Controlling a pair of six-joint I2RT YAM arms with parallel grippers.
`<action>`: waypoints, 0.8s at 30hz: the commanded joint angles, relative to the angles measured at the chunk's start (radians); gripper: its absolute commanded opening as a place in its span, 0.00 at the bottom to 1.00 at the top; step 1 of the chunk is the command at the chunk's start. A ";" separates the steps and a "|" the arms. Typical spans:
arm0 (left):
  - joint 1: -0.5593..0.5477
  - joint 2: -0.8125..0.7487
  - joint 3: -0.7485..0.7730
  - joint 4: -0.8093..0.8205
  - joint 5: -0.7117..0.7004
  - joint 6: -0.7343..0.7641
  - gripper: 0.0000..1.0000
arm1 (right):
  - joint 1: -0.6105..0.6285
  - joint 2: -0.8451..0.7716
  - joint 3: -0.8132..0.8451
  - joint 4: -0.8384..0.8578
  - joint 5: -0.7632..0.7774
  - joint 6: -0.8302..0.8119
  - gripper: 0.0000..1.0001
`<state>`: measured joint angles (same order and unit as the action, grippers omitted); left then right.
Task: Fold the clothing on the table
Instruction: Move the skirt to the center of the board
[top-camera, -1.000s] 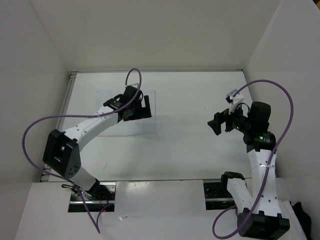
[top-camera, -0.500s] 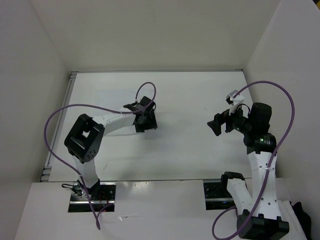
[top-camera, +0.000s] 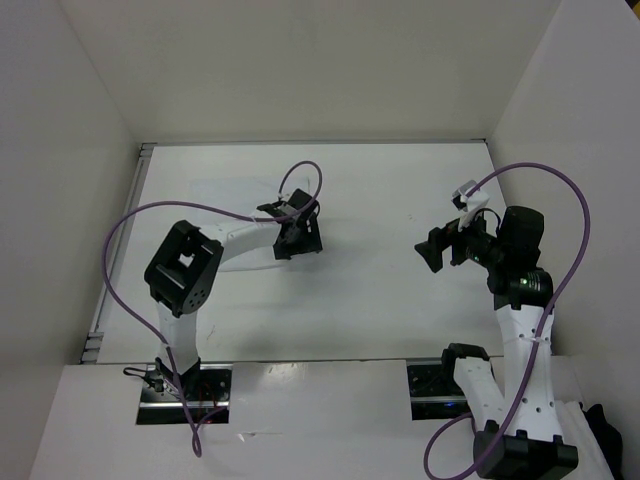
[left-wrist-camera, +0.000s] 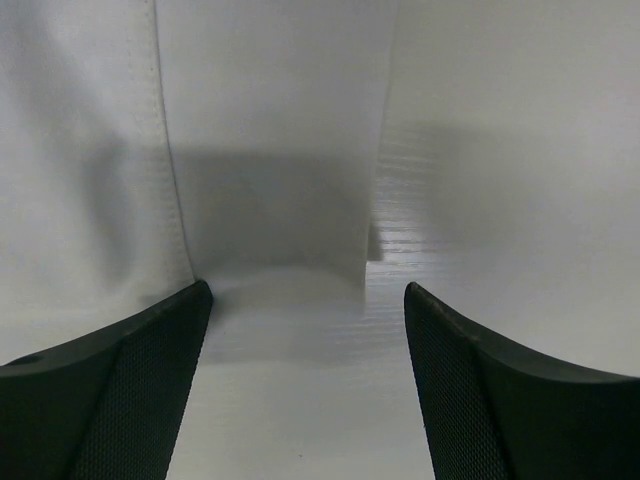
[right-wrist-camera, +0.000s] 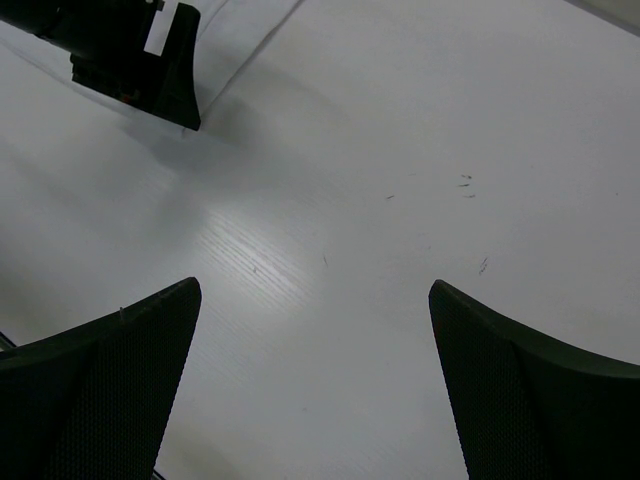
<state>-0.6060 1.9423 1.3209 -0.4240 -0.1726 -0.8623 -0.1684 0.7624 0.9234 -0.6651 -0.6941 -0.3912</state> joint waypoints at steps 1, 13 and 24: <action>-0.014 0.047 0.000 -0.018 0.028 0.026 0.85 | -0.008 -0.011 -0.005 0.035 -0.015 -0.014 0.99; -0.067 0.188 0.106 -0.035 0.199 0.207 0.00 | -0.008 -0.021 -0.005 0.035 0.004 -0.014 0.99; -0.343 0.149 0.058 -0.192 0.216 0.264 0.00 | -0.048 -0.075 -0.037 0.160 0.208 0.118 0.99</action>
<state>-0.8497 2.0773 1.4818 -0.4221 -0.0025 -0.6239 -0.2096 0.6994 0.9066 -0.5938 -0.5613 -0.3161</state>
